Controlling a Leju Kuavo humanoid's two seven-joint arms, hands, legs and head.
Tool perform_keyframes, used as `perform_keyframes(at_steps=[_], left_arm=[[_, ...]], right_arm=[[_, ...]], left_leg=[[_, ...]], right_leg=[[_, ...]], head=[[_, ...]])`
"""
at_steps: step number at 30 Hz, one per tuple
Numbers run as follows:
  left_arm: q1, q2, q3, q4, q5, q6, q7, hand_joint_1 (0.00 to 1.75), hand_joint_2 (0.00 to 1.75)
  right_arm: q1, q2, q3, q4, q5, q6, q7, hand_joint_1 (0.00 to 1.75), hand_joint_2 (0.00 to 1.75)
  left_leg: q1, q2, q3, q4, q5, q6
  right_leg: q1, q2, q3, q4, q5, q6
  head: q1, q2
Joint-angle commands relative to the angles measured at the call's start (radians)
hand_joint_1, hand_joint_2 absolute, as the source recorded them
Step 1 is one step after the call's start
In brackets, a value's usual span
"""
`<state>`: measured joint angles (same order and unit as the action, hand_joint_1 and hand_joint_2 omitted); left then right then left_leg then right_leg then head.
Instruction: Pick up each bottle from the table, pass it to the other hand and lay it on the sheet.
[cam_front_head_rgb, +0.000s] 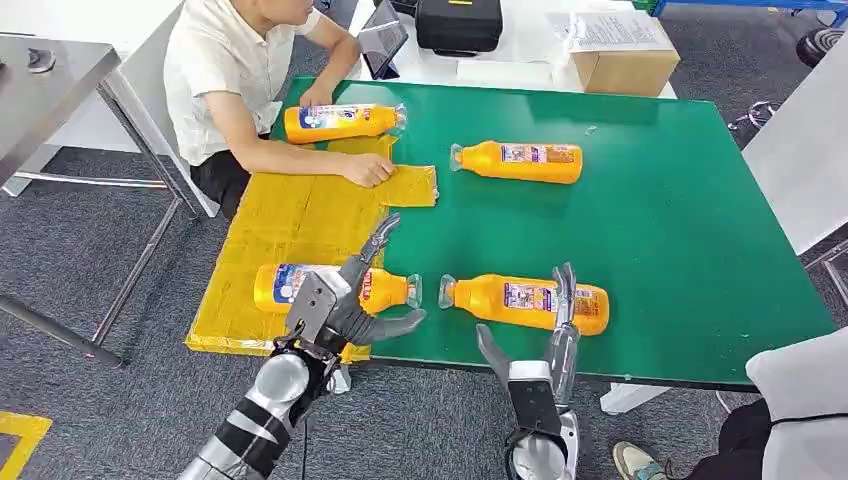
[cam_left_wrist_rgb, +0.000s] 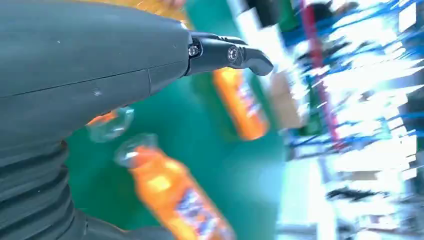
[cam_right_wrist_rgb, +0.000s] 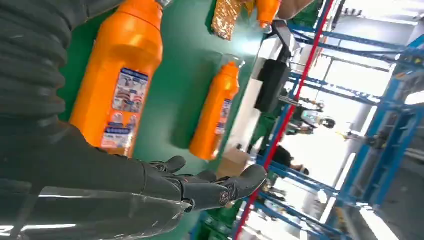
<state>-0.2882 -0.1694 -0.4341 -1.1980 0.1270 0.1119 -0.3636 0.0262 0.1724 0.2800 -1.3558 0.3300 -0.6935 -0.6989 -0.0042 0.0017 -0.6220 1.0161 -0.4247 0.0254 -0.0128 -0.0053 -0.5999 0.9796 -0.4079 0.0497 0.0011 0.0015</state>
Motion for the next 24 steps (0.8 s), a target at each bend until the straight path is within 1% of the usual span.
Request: perform_keyframes(at_steps=[1,2,3,4,5,6,7,8,10,11,12,13,14,15,17,20,21,22,23,24], left_arm=[[0.047,0.009,-0.032,-0.126,0.01,0.075,-0.03,0.0,1.75],[0.05,0.01,-0.033,-0.131,0.019,0.076,-0.036,0.0,1.75],[0.069,0.016,-0.037,-0.16,0.039,0.071,-0.042,0.0,1.75],[0.104,0.011,-0.023,-0.196,0.089,0.06,-0.053,0.0,1.75],[0.129,0.015,-0.023,-0.22,0.092,0.063,-0.058,0.0,1.75],[0.176,-0.001,-0.002,-0.253,0.101,0.092,-0.073,0.0,1.75],[0.196,-0.015,0.011,-0.251,0.11,0.115,-0.064,0.0,1.75],[0.208,-0.02,0.009,-0.233,0.114,0.124,-0.07,0.0,1.75],[0.196,-0.035,0.005,-0.165,0.127,0.148,-0.065,0.0,1.75],[0.188,-0.043,0.004,-0.135,0.126,0.153,-0.079,0.0,1.75],[0.173,-0.047,-0.013,-0.094,0.12,0.153,-0.089,0.0,1.75],[0.17,-0.05,-0.025,-0.083,0.115,0.149,-0.094,0.0,1.75],[0.168,-0.054,-0.044,-0.067,0.111,0.142,-0.096,0.0,1.75],[0.171,-0.058,-0.053,-0.062,0.108,0.142,-0.1,0.0,1.75],[0.171,-0.058,-0.053,-0.062,0.108,0.142,-0.1,0.0,1.75],[0.171,-0.058,-0.053,-0.062,0.108,0.142,-0.1,0.0,1.75],[0.173,-0.053,-0.06,-0.073,0.108,0.141,-0.1,0.0,1.75],[0.174,-0.052,-0.066,-0.074,0.103,0.145,-0.1,0.0,1.75],[0.177,-0.051,-0.078,-0.072,0.102,0.141,-0.097,0.0,1.75],[0.173,-0.05,-0.083,-0.063,0.107,0.14,-0.085,0.0,1.75]], right_arm=[[0.007,-0.002,-0.061,-0.048,0.059,-0.005,0.001,0.0,1.75],[0.009,0.001,-0.068,-0.05,0.081,-0.005,0.001,0.0,1.75],[0.016,0.0,-0.086,-0.056,0.175,-0.005,0.001,0.0,1.75],[0.029,0.018,-0.184,-0.041,0.461,-0.005,0.001,0.0,1.75],[0.029,0.004,-0.197,-0.017,0.497,-0.005,0.001,0.0,1.75],[0.041,0.026,-0.331,-0.047,0.709,-0.005,0.001,0.0,1.75],[0.039,0.022,-0.398,-0.024,0.808,-0.005,0.007,0.0,1.75],[0.033,-0.016,-0.409,-0.005,0.786,-0.005,0.001,0.0,1.75],[0.004,-0.02,-0.51,0.033,0.845,-0.005,0.001,0.0,1.75],[-0.012,-0.042,-0.509,0.055,0.827,-0.005,0.001,0.0,1.75],[-0.032,-0.056,-0.542,0.099,0.906,-0.005,0.033,0.0,1.75],[-0.043,-0.078,-0.536,0.131,0.927,-0.005,0.064,0.0,1.75],[-0.067,-0.123,-0.512,0.189,0.962,-0.005,0.127,0.0,1.75],[-0.08,-0.142,-0.508,0.207,0.945,-0.005,0.126,0.0,1.75],[-0.08,-0.142,-0.508,0.207,0.945,-0.005,0.126,0.0,1.75],[-0.08,-0.142,-0.508,0.207,0.945,-0.005,0.126,0.0,1.75],[-0.083,-0.154,-0.481,0.226,0.96,-0.005,0.167,0.0,1.75],[-0.094,-0.173,-0.453,0.258,0.94,-0.005,0.2,0.0,1.75],[-0.134,-0.215,-0.407,0.333,0.971,-0.005,0.253,0.0,1.75],[-0.162,-0.234,-0.381,0.374,0.958,-0.005,0.272,0.0,1.75]], left_leg=[[0.0,-0.001,0.003,-0.001,-0.001,-0.001],[0.0,0.0,0.002,0.0,-0.001,-0.001],[0.001,0.0,0.004,0.0,-0.002,-0.002],[0.0,0.0,0.003,-0.001,-0.001,-0.001],[0.0,-0.001,0.002,-0.001,-0.001,-0.001],[0.0,-0.001,0.005,-0.002,-0.002,-0.001],[0.0,0.0,0.003,-0.001,-0.001,-0.001],[0.0,-0.001,0.006,-0.002,-0.002,-0.001],[0.0,-0.002,0.004,-0.002,-0.001,-0.001],[0.0,-0.005,0.007,-0.003,-0.001,-0.001],[0.0,-0.005,0.005,-0.002,-0.001,-0.001],[0.0,-0.006,0.006,-0.003,-0.001,-0.001],[0.0,-0.005,0.004,-0.002,-0.001,0.0],[0.0,-0.005,0.003,-0.002,-0.001,0.0],[-0.001,-0.003,0.002,-0.001,-0.001,0.0],[-0.002,-0.003,0.005,-0.002,-0.002,0.0],[-0.002,-0.003,0.004,-0.002,-0.002,-0.001],[-0.003,-0.003,0.003,-0.001,-0.001,0.0],[-0.002,-0.003,0.005,-0.002,-0.002,-0.001],[-0.001,-0.002,0.004,-0.001,-0.002,0.0]], right_leg=[[0.0,-0.001,0.004,-0.001,-0.001,-0.001],[0.0,0.0,0.002,0.0,-0.001,-0.001],[0.0,0.0,0.004,0.0,-0.002,-0.002],[0.0,0.0,0.004,-0.001,-0.001,-0.001],[0.0,0.0,0.002,-0.001,-0.001,-0.001],[0.0,0.0,0.006,-0.002,-0.002,-0.001],[0.0,0.0,0.004,-0.001,-0.001,-0.001],[0.0,-0.001,0.006,-0.002,-0.002,-0.001],[0.0,-0.002,0.005,-0.002,-0.001,-0.001],[0.0,-0.004,0.008,-0.003,-0.002,-0.001],[0.0,-0.004,0.006,-0.003,-0.002,-0.001],[0.0,-0.005,0.008,-0.004,-0.002,-0.001],[0.0,-0.004,0.006,-0.003,-0.001,0.0],[0.0,-0.004,0.006,-0.004,0.0,0.0],[-0.001,-0.002,0.004,-0.003,0.0,0.0],[-0.002,-0.002,0.007,-0.003,-0.001,-0.001],[-0.002,-0.001,0.005,-0.003,-0.001,-0.001],[-0.002,-0.002,0.004,-0.002,0.0,0.0],[-0.002,-0.001,0.006,-0.003,-0.001,-0.001],[-0.001,0.0,0.005,-0.003,0.0,0.0]], head=[[0.0,0.0],[0.0,0.0],[0.0,0.0],[0.0,0.0],[0.0,0.0],[0.0,0.0],[0.0,0.0],[0.0,0.0],[0.0,0.0],[0.0,0.0],[0.0,0.0],[0.0,0.0],[0.0,0.0],[0.0,0.0],[0.0,0.0],[0.0,0.0],[0.0,0.0],[0.0,0.0],[0.0,0.0],[0.0,0.0]])
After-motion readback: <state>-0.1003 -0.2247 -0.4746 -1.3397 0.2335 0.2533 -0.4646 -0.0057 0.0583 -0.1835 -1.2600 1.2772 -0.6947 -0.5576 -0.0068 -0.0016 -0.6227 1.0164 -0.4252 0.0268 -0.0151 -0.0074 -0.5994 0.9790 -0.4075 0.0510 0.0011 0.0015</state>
